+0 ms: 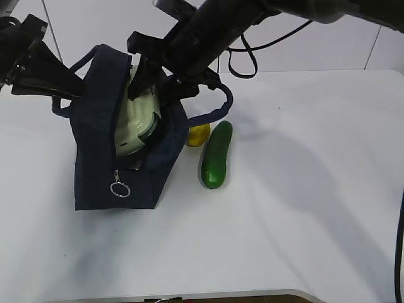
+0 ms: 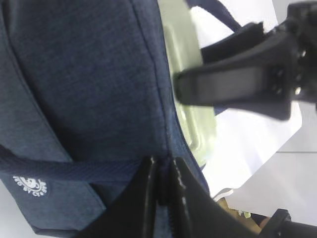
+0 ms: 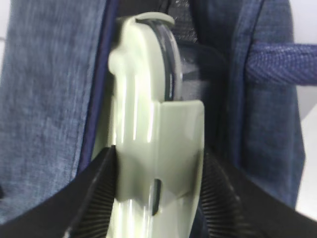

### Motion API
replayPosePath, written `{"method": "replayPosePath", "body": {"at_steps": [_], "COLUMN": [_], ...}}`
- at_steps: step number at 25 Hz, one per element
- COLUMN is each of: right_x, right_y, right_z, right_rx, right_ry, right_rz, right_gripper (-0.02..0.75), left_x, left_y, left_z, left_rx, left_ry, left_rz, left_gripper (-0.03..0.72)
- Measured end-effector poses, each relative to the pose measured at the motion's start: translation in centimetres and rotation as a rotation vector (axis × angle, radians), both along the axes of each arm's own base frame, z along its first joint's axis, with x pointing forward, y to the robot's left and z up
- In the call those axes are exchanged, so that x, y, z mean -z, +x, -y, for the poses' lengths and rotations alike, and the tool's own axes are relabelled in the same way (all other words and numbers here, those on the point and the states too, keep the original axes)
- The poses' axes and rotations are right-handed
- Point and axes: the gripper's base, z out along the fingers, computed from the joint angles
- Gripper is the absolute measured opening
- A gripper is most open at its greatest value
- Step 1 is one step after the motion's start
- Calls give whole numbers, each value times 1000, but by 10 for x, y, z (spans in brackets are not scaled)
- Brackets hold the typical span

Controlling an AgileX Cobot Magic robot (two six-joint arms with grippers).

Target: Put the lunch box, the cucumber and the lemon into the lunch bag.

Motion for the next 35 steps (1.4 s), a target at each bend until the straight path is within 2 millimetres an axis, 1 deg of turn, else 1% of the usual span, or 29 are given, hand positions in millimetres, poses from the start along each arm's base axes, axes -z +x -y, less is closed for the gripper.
{"method": "replayPosePath", "body": {"at_steps": [4,11,15,22,28,35], "right_x": [0,4,11,12,23,42], "right_y": [-5,-6,-4,-4,-3,0], "right_z": [-12,-24,-26,-26,-31,-36], "right_rx": [-6,-15,-37,-61,-56,-62], "right_ry": [-3,-31,-43,-52,-15,-2], "right_rz": [33,111,121,137,85,40], "right_gripper": [394,394,394,394,394,394], "left_x": [0,-1,-2,-2,-2,-2], "left_y": [-1,-2,-2,-3,-3,-3], "left_z": [0,2,2,3,3,3], "left_rx": [11,18,22,27,27,30], "left_ry": [-3,-22,-30,-32,-32,-34], "left_rz": [-9,-14,-14,-13,-13,-15], "left_gripper": [11,11,11,11,11,11]}}
